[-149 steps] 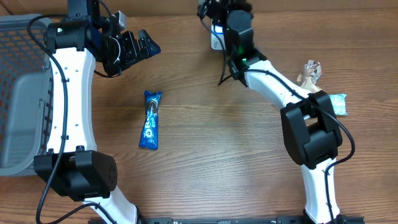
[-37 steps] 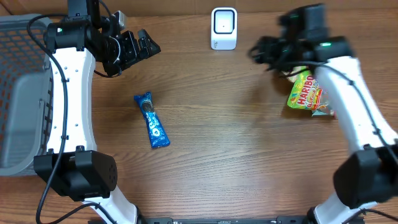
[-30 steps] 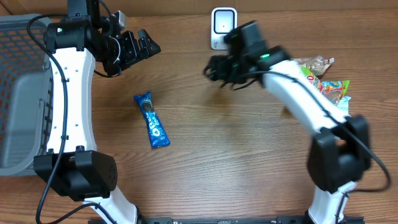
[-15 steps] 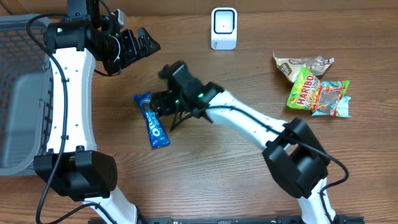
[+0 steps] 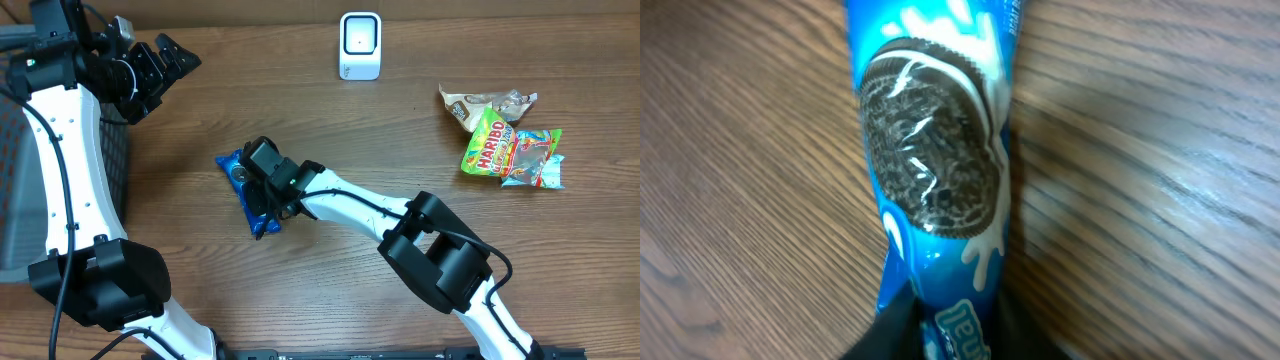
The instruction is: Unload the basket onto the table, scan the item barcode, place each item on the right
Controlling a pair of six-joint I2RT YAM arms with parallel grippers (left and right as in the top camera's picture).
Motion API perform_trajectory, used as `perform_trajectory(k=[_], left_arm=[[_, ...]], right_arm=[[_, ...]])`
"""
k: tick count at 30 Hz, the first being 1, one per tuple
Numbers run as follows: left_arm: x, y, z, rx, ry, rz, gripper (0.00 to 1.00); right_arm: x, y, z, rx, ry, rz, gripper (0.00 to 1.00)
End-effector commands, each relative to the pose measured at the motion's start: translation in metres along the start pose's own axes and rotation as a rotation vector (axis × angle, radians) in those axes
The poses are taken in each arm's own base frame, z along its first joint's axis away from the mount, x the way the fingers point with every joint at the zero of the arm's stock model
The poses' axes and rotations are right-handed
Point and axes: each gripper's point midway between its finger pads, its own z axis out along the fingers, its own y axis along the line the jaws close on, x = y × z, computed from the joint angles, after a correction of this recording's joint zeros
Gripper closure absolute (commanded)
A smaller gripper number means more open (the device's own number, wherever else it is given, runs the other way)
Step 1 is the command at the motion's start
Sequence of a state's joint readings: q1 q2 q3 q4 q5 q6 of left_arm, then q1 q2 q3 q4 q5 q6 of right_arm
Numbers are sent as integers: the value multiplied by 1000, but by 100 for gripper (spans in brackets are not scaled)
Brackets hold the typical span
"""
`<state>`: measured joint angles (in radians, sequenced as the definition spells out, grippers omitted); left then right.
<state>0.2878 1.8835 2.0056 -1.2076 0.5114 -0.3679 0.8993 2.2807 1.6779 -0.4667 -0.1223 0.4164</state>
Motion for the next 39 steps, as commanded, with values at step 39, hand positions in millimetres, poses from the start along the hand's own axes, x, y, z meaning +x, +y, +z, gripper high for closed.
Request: perform_trajectory(k=[39], left_arm=[[-22,14,-5,-120,-109,20,0]], right_arm=[[-2,-176,-157,661,190,150,55]])
